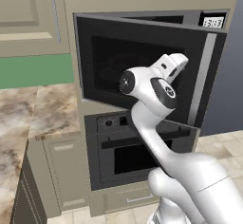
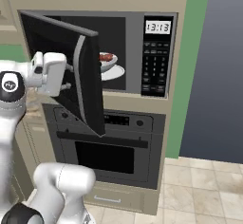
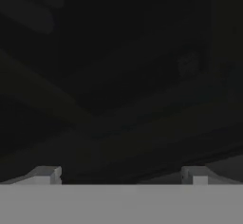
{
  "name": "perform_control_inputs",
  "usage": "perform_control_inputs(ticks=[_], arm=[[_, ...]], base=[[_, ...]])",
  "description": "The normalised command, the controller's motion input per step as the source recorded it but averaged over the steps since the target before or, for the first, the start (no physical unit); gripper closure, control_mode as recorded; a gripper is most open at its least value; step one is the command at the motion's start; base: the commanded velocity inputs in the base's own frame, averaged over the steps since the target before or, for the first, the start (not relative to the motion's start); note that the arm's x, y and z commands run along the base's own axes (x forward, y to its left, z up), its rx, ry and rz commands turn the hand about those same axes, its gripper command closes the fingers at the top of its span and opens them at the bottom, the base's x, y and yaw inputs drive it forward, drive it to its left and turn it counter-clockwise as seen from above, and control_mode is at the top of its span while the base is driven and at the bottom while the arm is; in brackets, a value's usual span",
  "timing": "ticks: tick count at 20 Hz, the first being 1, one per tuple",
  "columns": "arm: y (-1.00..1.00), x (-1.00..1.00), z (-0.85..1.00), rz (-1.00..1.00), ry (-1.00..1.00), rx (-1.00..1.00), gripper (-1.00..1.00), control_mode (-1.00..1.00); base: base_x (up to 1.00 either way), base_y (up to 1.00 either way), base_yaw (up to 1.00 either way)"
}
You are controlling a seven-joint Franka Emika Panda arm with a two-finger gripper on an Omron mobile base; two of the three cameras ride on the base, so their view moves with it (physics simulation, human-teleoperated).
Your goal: Place the bowl containing the kebab skewer and squash in the microwave. Close the microwave door and press the start button to microwave the meal.
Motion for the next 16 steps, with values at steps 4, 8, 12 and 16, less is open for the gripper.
perform_control_inputs(ticks=[4,8,12,16], arm=[[0.0,0.97,0.0,0.11,-0.05,0.01,-1.0,-1.0],[0.0,1.0,0.0,0.09,0.0,0.03,-1.0,-1.0],[0.0,1.0,0.0,0.11,0.0,0.06,-1.0,-1.0],[-0.02,1.0,0.0,0.14,0.0,0.07,-1.0,-1.0]], base=[[0.0,0.0,0.0],[0.0,0.0,0.0],[0.0,0.0,0.0],[0.0,0.0,0.0]])
